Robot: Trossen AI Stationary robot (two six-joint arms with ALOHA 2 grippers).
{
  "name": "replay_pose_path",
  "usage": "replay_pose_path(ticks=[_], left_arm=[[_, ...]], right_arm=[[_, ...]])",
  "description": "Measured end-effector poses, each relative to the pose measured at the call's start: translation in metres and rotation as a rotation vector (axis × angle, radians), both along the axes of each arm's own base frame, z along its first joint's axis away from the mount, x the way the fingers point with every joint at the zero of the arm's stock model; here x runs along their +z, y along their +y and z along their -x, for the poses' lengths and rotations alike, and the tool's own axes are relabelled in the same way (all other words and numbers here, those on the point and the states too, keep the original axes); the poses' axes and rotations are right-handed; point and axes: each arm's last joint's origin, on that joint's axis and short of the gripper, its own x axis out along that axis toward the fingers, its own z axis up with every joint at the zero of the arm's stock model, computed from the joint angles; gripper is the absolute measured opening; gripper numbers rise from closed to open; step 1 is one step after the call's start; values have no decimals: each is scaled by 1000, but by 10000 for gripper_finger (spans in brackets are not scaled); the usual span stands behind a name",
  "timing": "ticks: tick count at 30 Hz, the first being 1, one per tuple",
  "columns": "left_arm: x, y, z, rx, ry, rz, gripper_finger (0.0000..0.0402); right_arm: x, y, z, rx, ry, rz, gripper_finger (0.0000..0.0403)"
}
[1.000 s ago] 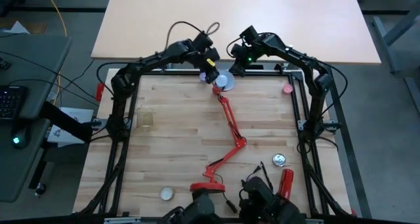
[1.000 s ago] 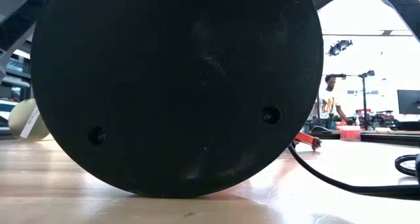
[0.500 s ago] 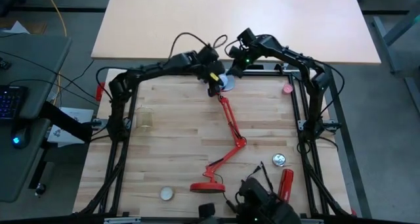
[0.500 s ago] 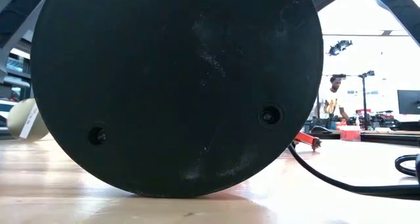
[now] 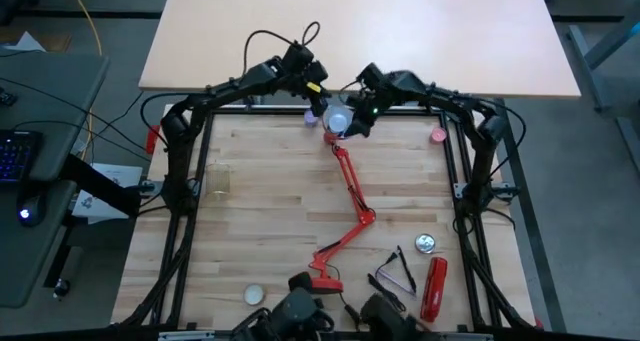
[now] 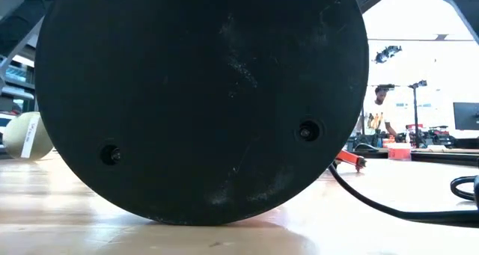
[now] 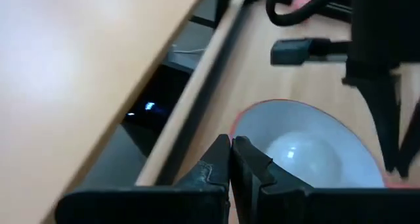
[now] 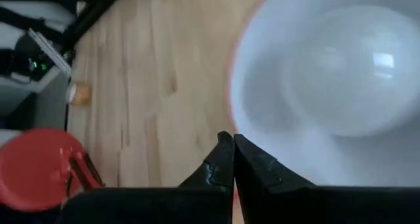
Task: Screw lightbulb
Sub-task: Remove the white lightbulb from the desk lamp
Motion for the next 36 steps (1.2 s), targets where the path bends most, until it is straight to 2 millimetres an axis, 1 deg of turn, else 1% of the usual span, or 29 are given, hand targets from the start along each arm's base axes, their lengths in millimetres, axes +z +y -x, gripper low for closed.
replay_pose_path(ticks=[2,5,9,11,14,17,22,25,31,36], left_arm=[[-2,-1,-2,-13,-3,8,0],[0,-7,-8,-67,-24,-23,0],[-1,-14,-14,-137,-3,-82,0],[-3,-15,-18,-148,5,-115,0],[-8,-12,-20,-125,12,-135,0],[-9,-7,-16,-119,30,-137,0],[-26,-4,-16,-147,82,-91,0],[-30,-7,-20,-167,75,-76,0],[-33,-9,-24,-125,129,-153,0],[-39,-8,-25,-127,151,-138,0]], right_arm=[[-4,12,-4,-43,-21,11,0],[-10,24,-4,-159,-44,31,0],[-11,29,-6,-338,-112,47,0],[-12,32,-9,-396,-119,48,0],[-9,37,-16,-427,-150,50,0],[-8,44,-21,-440,-151,49,0],[-10,53,-27,-470,-116,93,0],[-9,53,-27,-488,-120,102,0],[-11,49,-24,-542,-91,132,0],[-12,48,-24,-576,-77,152,0]])
